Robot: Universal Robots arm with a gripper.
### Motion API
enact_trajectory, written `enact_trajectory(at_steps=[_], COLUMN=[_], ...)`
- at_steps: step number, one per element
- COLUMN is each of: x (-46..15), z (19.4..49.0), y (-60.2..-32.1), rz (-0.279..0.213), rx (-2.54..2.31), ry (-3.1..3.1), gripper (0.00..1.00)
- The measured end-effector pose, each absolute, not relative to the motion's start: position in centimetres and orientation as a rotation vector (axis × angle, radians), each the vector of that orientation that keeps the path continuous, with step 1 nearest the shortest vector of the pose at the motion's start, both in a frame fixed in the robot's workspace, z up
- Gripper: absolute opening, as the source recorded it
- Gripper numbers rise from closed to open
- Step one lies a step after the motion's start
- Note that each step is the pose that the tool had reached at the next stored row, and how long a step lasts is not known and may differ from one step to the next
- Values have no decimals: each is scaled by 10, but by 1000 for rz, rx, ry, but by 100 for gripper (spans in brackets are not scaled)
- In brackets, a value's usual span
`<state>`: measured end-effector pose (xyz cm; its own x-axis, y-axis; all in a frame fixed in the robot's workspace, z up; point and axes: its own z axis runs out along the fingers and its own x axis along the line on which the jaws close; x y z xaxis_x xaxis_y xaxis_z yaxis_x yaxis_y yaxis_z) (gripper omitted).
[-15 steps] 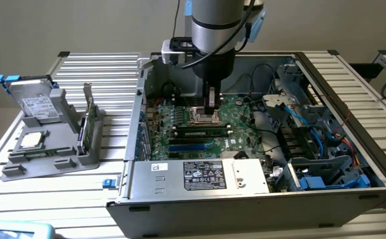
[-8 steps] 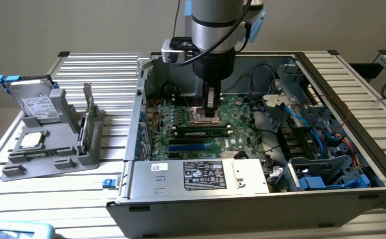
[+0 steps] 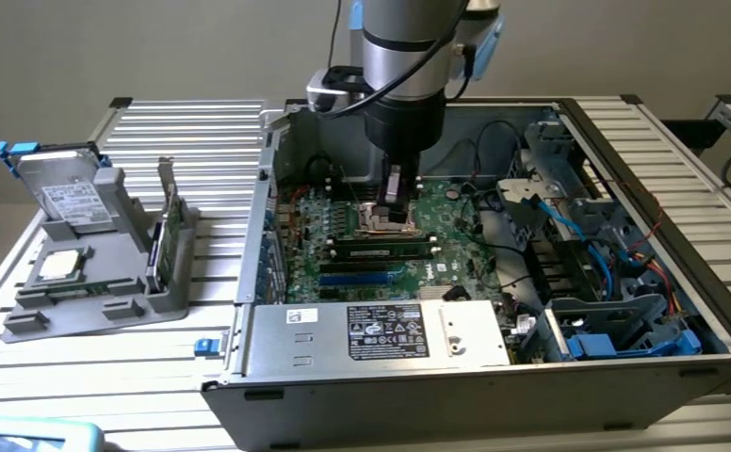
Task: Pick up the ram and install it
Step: 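Press down the ram until it locks into place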
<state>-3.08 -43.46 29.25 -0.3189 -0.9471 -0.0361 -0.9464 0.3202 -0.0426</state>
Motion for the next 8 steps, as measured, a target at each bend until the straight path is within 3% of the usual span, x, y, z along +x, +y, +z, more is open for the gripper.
enact_trajectory(at_steps=[8], x=[-31], z=[292], y=[-435], rz=[-27], rx=[-1619], ry=[2630], gripper=[11])
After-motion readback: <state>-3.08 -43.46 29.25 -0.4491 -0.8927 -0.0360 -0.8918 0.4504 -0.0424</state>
